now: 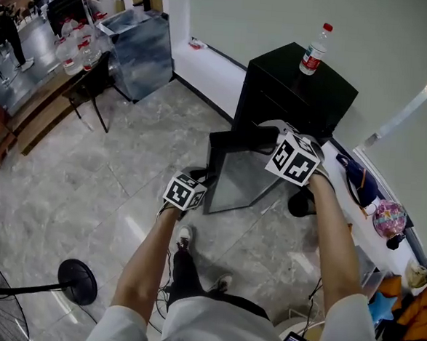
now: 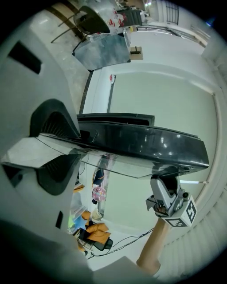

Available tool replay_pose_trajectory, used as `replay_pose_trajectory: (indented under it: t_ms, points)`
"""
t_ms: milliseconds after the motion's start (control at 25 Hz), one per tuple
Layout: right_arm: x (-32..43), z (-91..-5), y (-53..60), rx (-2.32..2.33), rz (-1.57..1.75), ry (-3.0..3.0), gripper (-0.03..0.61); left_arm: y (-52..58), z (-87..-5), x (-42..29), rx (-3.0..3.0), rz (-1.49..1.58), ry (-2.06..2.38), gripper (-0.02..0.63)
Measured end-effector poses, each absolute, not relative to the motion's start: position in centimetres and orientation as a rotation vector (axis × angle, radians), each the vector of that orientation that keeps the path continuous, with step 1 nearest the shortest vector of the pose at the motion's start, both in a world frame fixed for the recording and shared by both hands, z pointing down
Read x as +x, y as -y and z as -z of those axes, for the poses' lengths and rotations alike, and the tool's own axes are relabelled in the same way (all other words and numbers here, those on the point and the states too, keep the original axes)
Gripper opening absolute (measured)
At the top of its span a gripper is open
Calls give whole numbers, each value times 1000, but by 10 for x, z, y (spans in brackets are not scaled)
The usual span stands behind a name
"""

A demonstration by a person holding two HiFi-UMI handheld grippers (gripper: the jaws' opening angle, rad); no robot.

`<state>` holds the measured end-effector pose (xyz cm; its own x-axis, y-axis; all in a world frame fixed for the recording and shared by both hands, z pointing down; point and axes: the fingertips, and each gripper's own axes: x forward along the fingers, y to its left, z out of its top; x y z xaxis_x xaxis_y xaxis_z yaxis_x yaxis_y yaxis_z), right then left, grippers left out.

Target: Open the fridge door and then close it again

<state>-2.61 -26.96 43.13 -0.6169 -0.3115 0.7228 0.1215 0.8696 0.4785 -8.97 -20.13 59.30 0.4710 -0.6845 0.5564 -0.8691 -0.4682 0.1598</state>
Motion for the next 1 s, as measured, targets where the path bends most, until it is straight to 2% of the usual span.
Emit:
replay_pose_trajectory:
  t_ms: [280, 400, 1000]
  points:
    - [-6, -434, 238, 39, 692, 2164, 251, 162, -595, -60, 2238, -563, 1409, 106]
    - [0, -433, 229, 6, 712, 2159, 253, 151, -595, -52, 2210, -551, 1443, 77]
    - [28, -436, 195, -46, 807, 2178, 275, 107, -595, -10, 2192, -543, 1429, 52]
